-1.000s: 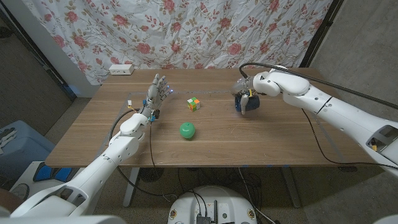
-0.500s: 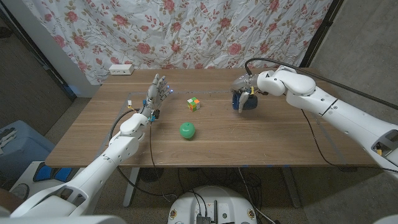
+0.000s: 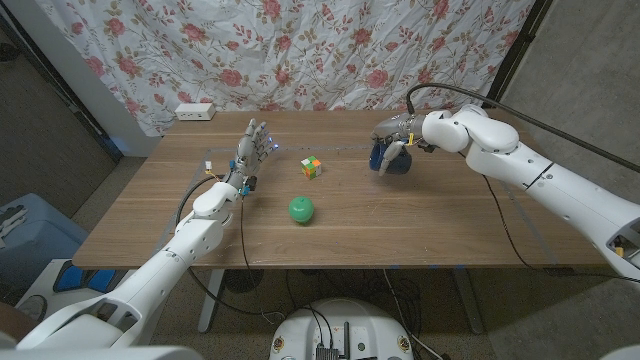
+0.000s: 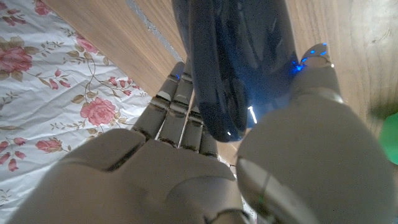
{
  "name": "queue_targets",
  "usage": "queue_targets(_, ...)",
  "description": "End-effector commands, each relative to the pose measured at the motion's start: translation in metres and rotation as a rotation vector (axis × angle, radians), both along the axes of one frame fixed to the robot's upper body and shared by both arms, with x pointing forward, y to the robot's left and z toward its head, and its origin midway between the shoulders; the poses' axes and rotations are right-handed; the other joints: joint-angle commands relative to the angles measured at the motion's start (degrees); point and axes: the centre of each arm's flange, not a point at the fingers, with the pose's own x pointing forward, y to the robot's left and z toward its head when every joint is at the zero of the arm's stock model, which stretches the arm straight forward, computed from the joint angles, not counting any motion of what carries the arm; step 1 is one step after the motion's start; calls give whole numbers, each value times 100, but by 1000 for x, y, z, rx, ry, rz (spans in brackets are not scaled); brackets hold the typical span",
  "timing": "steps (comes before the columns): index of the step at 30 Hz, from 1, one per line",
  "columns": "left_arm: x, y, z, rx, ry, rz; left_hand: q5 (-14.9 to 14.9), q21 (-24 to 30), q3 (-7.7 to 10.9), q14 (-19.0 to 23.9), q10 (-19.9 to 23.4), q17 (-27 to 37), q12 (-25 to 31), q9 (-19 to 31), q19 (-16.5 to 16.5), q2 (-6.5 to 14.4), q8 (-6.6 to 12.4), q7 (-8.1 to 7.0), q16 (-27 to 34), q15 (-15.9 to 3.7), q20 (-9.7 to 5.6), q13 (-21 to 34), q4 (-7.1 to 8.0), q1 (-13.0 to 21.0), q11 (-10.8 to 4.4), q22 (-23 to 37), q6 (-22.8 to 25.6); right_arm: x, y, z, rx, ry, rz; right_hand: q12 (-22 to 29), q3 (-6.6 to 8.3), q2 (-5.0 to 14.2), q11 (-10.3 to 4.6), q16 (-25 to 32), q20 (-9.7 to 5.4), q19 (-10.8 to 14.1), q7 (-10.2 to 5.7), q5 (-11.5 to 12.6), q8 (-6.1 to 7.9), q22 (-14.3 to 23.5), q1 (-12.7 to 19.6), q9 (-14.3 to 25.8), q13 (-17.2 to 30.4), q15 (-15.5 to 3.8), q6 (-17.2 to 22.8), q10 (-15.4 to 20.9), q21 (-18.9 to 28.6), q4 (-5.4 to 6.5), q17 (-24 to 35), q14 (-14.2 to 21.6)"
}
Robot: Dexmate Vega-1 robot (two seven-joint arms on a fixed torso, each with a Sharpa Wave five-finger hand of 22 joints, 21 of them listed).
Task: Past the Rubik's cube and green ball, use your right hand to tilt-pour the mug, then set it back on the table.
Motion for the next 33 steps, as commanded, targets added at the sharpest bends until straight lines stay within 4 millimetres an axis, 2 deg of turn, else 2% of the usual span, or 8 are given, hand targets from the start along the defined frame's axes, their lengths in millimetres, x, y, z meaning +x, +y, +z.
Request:
queue_targets(1, 0, 0, 0, 0, -1, 0, 26, 34, 34, 51, -20, 29, 22, 16, 47, 679, 36, -33, 31, -23, -4, 27, 6, -17, -36, 19, -11, -7, -12, 3, 164, 8, 39, -36, 112, 1407, -1234, -13, -585, 61, -1414, 20, 144, 35, 1194, 10, 42, -1081, 1408, 1233, 27, 120, 53, 328)
queue_targets(16, 0, 0, 0, 0, -1, 0, 26, 35, 34, 48, -17, 29, 23, 16, 48, 678, 36, -40, 29, -23, 0, 27, 7, -17, -45, 20, -11, -6, -32, -12, 409, 44, 103, -59, 98, 1433, -1231, -58, -613, 36, -1404, 24, 140, 35, 1178, 5, 83, -1083, 1411, 1236, 11, 128, 76, 314)
queue_targets(33, 0, 0, 0, 0, 0, 0, 26, 35, 34, 44, -19, 30, 23, 16, 49, 678, 36, -40, 28, -26, 3, 27, 7, -17, -30, 19, -11, 3, -46, -41, 634, 49, 174, -138, 84, 1471, -1221, -129, -641, -21, -1412, 39, 121, 37, 1156, 2, 108, -1073, 1384, 1171, -15, 135, 114, 263)
